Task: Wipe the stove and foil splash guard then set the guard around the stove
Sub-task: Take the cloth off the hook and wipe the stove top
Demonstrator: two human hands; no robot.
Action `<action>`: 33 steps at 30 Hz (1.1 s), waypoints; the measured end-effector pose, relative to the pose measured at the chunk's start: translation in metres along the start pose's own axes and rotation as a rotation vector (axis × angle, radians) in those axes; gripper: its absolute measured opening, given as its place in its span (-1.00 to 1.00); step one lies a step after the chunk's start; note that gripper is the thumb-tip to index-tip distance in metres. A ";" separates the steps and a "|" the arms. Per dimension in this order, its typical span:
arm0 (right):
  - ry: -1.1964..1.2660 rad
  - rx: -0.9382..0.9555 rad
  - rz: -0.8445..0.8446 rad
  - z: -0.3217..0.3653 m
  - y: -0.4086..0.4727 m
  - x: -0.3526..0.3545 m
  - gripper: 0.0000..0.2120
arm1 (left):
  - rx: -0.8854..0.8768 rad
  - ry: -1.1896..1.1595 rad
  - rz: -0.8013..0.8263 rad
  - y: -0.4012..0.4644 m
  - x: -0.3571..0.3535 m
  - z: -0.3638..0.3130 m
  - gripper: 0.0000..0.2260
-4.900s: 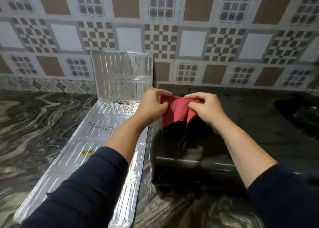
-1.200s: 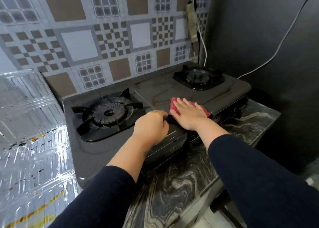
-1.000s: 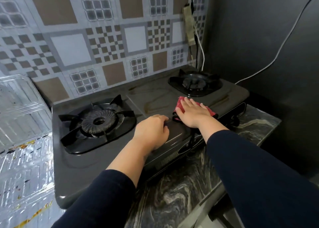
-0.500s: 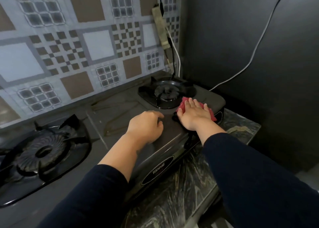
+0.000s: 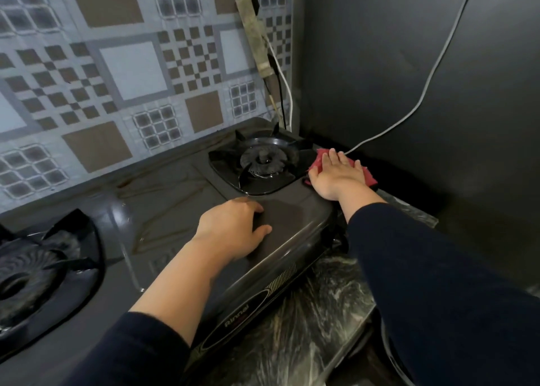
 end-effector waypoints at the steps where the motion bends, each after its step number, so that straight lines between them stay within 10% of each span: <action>1: -0.002 -0.006 0.002 -0.001 0.004 0.000 -0.38 | 0.003 -0.001 0.002 0.000 0.000 0.001 -0.56; 18: 0.089 0.245 -0.108 0.059 -0.102 0.002 -0.29 | 0.021 -0.067 0.056 -0.007 0.003 0.007 -0.58; 33: 0.041 0.450 0.044 0.231 -0.189 -0.016 -0.31 | 0.088 0.064 0.028 -0.081 0.040 0.147 -0.44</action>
Point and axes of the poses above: each hand's wrist, its own y-axis towards the middle knuckle, its own x-axis out of the back of the hand, z = x × y, the point moved 9 cm from there along y, towards the middle knuckle, and after that the axes turned 10 degrees about -z, right-handed, at the moved point
